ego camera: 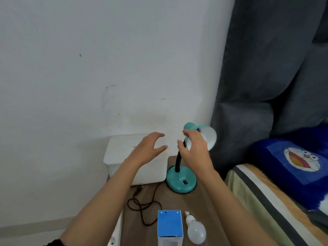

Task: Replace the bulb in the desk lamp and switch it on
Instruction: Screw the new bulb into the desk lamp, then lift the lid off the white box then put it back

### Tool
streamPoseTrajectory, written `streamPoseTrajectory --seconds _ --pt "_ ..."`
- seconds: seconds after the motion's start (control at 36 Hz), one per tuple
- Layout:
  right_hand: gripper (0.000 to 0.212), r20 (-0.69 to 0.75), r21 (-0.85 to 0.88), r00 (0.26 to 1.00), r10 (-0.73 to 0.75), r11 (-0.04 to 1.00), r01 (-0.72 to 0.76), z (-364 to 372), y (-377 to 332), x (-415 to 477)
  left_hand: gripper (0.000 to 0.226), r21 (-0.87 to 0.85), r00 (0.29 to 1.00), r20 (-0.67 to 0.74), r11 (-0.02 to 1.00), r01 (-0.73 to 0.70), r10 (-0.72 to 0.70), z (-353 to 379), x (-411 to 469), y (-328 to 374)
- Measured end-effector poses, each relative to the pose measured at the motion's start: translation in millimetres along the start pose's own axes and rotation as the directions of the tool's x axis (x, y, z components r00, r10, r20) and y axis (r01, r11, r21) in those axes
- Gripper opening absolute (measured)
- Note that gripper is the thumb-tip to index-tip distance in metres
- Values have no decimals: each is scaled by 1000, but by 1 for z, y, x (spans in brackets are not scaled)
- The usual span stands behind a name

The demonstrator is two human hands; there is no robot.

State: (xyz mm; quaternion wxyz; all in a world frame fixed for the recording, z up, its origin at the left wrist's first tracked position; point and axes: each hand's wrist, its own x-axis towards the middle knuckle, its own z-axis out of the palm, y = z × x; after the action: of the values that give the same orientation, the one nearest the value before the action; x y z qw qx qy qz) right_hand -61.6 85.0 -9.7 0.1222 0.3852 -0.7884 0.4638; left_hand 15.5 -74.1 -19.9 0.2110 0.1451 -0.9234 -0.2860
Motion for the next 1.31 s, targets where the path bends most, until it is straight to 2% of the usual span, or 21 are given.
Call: streamPoseTrajectory --seconds 0.14,0.25,0.31,0.36,0.44,0.56,0.64,0.89,1.06,1.17,1.31 --pt "47 176 6 983 59 998 -61 47 -5 10 57 -40 973 -67 975 218 -220 -23 -15 -52" --pt "56 352 -48 915 197 980 -192 90 10 18 66 -41 917 -104 923 384 -386 -35 -26 -98" --pt "54 391 -81 883 261 965 -250 107 20 23 73 -59 881 -152 894 444 -447 -37 -30 -118" --pt "44 395 -89 866 307 951 -296 122 29 28 83 -129 838 -201 862 491 -507 -37 -31 -137" --pt "37 370 -63 851 372 924 -377 137 42 37 86 -279 770 -181 783 556 -611 -33 -29 -157" --pt "42 366 -36 808 463 874 -484 148 51 47 56 -440 792 -135 752 490 -595 -23 -26 -167" --pt "42 346 -34 807 479 866 -499 154 53 50 57 -516 783 -149 723 460 -604 -20 -23 -170" --pt "36 305 11 806 507 845 -535 156 41 59 45 -580 774 -164 694 426 -611 -34 -14 -163" --pt "40 282 70 829 483 851 -520 139 18 61 46 -598 776 -217 709 373 -592 -59 -14 -137" --pt "38 275 104 853 444 868 -485 114 -9 60 55 -597 786 -252 730 333 -565 -83 -29 -111" --pt "52 260 125 880 397 890 -438 71 -45 44 54 -565 800 -313 778 277 -512 -110 -62 -70"
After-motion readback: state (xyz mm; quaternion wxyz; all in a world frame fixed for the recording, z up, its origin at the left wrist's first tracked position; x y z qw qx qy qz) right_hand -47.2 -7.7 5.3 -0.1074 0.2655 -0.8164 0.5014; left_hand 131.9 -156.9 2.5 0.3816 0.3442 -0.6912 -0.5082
